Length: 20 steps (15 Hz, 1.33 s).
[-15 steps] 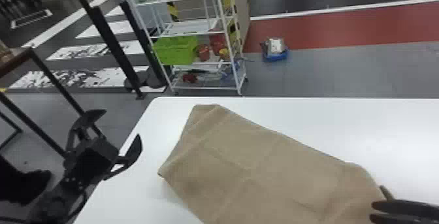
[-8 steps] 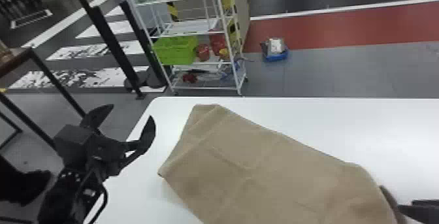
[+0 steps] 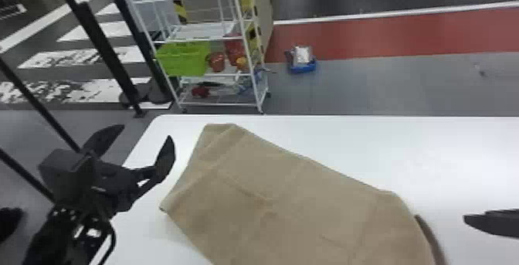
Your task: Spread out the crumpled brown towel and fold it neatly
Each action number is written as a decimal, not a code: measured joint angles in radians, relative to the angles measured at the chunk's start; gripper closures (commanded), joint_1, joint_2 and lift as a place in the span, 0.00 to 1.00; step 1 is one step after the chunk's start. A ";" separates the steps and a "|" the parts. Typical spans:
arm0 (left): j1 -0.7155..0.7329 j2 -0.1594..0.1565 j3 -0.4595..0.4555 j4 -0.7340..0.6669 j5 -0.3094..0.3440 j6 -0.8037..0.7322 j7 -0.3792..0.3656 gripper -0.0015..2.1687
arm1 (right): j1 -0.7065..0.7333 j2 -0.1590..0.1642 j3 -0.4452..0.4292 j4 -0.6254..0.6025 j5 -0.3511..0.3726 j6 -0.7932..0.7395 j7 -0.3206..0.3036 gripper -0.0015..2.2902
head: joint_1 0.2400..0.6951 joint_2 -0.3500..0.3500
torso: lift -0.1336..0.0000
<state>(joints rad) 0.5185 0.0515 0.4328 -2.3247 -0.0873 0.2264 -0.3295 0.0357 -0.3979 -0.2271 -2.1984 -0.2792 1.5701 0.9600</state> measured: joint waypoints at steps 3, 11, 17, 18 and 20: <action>-0.011 -0.002 -0.002 0.007 0.000 0.000 0.000 0.04 | 0.008 -0.029 0.032 0.035 0.025 0.000 0.000 0.18 | 1.00 0.81 | 0.08; -0.018 -0.007 0.013 0.015 0.003 -0.001 0.000 0.05 | -0.093 -0.010 0.180 0.199 0.101 0.000 -0.006 0.18 | 1.00 0.85 | 0.08; -0.011 -0.007 0.024 0.014 0.005 -0.013 0.001 0.05 | -0.159 0.033 0.295 0.235 0.161 0.000 -0.014 0.18 | 1.00 0.93 | 0.08; -0.009 -0.007 0.026 0.014 0.009 -0.017 0.001 0.05 | -0.169 0.036 0.314 0.241 0.178 0.000 -0.014 0.18 | 1.00 0.94 | 0.08; -0.006 -0.007 0.030 0.014 0.016 -0.022 0.002 0.05 | -0.185 0.036 0.332 0.249 0.197 0.000 -0.014 0.18 | 1.00 0.94 | 0.08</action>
<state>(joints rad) 0.5124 0.0445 0.4627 -2.3104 -0.0711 0.2043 -0.3272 -0.1494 -0.3615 0.1054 -1.9496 -0.0827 1.5701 0.9465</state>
